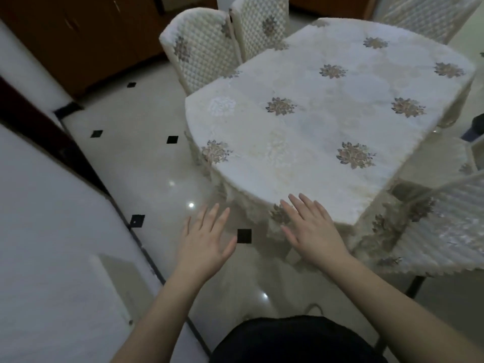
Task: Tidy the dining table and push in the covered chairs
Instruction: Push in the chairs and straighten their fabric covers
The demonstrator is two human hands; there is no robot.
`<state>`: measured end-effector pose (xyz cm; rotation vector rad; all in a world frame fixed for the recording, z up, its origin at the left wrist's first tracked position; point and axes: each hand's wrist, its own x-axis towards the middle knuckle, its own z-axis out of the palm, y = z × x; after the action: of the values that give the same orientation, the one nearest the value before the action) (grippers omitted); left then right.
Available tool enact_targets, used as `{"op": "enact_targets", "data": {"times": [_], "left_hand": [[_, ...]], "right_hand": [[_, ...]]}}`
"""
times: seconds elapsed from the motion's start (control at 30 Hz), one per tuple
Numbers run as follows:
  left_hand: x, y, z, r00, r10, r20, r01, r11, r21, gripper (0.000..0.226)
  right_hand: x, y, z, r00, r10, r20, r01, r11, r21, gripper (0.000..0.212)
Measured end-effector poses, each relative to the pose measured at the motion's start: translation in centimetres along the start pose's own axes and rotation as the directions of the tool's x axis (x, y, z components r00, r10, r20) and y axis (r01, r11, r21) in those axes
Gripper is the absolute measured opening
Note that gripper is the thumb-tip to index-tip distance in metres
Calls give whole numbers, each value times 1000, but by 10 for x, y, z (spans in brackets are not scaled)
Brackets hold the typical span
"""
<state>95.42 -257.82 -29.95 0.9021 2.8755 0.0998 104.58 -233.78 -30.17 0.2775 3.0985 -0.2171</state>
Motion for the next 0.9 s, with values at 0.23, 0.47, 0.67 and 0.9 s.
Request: {"op": "enact_targets", "data": {"times": [0.23,0.47,0.67,0.9], "left_hand": [[0,-41,-8,993,-113,-38,111,992,-51,71],[50,-58,-14,991,-131,0,131,990,-48,71],[95,-88,-31,973,-230,10,231,973,-30,72],[113,-147,-48,912,-401,-82,397,916,-61,67]], "right_hand": [[51,-49,1,986,-167,18,167,986,-19,58],[129,-63,3,962,-273,5,273,962,8,58],[209,-78,-10,926,-378,1,377,924,64,57],[290,-123,-11,882,-471,10,468,877,109,61]]}}
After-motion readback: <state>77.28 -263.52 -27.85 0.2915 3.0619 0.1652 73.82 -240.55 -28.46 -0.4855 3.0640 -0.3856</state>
